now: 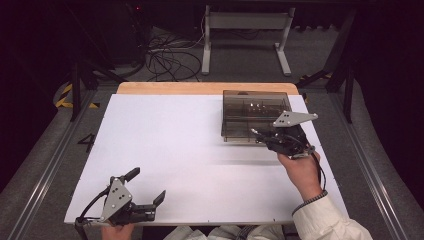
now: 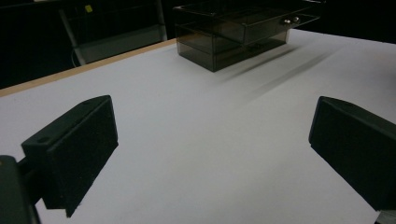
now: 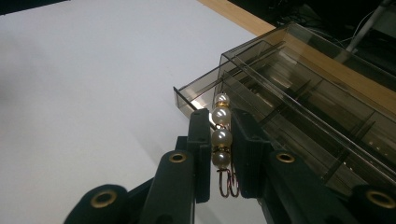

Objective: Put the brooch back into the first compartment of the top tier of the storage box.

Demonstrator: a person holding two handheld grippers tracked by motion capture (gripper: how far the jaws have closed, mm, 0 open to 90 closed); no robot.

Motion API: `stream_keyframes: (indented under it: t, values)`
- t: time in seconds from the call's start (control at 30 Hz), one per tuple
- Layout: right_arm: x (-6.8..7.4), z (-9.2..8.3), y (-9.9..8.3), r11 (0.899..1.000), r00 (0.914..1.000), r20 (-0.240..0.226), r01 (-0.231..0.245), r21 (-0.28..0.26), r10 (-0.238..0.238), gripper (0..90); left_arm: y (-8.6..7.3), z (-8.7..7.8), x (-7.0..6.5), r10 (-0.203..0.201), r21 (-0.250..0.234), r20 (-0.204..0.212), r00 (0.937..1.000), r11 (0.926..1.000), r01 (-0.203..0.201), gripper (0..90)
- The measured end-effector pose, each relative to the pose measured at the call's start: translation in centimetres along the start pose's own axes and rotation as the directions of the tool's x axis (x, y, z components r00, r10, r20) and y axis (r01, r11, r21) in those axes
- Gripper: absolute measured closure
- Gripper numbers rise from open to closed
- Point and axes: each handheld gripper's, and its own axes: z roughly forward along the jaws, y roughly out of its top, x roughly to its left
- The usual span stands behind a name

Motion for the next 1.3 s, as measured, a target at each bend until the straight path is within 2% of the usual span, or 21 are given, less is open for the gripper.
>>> stream_keyframes:
  t: [0.67,1.0,1.3]
  values:
    - [-0.2,2.6,2.3,0.997,0.999,0.011,0.044,0.062,-0.044,78.9,0.0,0.0,0.0,0.001,0.0,0.0,1.0,1.0,-0.001,1.9]
    - [-0.2,3.7,3.0,0.997,0.9991,0.002,0.041,0.069,-0.041,78.9,0.0,-0.1,0.0,0.002,0.001,0.001,1.0,1.0,-0.002,1.9]
    - [-0.8,5.0,3.0,0.997,0.9999,-0.001,0.016,0.077,-0.016,78.9,0.0,-0.1,0.0,0.002,0.001,0.003,1.0,1.0,-0.002,1.9]
